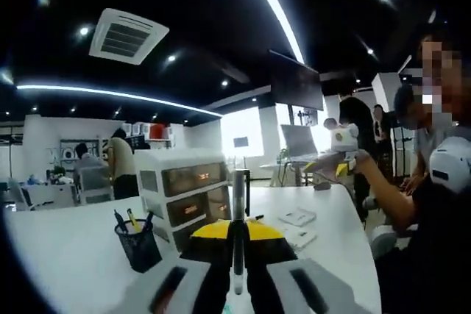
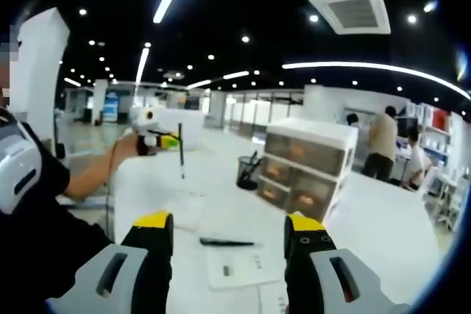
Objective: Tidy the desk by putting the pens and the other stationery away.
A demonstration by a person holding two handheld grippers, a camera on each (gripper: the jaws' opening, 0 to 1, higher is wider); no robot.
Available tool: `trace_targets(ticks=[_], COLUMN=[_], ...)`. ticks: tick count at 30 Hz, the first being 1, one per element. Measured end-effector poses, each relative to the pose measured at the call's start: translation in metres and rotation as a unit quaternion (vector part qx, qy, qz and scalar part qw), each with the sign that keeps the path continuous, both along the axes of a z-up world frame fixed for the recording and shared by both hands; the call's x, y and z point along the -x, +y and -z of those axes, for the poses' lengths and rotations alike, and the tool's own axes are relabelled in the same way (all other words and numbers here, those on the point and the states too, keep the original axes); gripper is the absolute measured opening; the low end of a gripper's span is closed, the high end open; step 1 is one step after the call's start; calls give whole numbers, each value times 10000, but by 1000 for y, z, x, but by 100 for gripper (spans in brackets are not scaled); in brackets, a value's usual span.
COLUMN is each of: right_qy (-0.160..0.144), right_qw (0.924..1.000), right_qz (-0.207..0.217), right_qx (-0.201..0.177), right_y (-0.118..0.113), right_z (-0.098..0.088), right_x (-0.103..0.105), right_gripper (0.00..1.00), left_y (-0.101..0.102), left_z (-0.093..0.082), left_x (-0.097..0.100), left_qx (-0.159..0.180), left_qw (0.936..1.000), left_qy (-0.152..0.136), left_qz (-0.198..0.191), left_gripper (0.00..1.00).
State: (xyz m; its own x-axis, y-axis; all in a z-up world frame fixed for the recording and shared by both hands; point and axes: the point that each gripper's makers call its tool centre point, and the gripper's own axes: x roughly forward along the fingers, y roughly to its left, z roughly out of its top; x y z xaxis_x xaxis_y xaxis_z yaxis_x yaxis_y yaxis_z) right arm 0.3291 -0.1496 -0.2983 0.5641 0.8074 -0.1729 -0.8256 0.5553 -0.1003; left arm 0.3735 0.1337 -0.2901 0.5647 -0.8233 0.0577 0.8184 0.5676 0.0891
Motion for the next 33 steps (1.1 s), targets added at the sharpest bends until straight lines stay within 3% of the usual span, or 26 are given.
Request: trace_targets(ticks=[10,33], right_qy=[2,-10], right_qw=[10000,10000], right_qz=[-16,-30], right_qx=[19,12], right_y=[2,3], right_z=[1,0], right_x=[0,1], right_gripper=[58,58], left_y=[0,-2], left_z=[-7,-6], left_x=[20,20], left_qx=[16,-6], left_qw=[9999,9999], left_qy=[-116,-82], left_qz=[-73,-138], left_gripper=[6,6])
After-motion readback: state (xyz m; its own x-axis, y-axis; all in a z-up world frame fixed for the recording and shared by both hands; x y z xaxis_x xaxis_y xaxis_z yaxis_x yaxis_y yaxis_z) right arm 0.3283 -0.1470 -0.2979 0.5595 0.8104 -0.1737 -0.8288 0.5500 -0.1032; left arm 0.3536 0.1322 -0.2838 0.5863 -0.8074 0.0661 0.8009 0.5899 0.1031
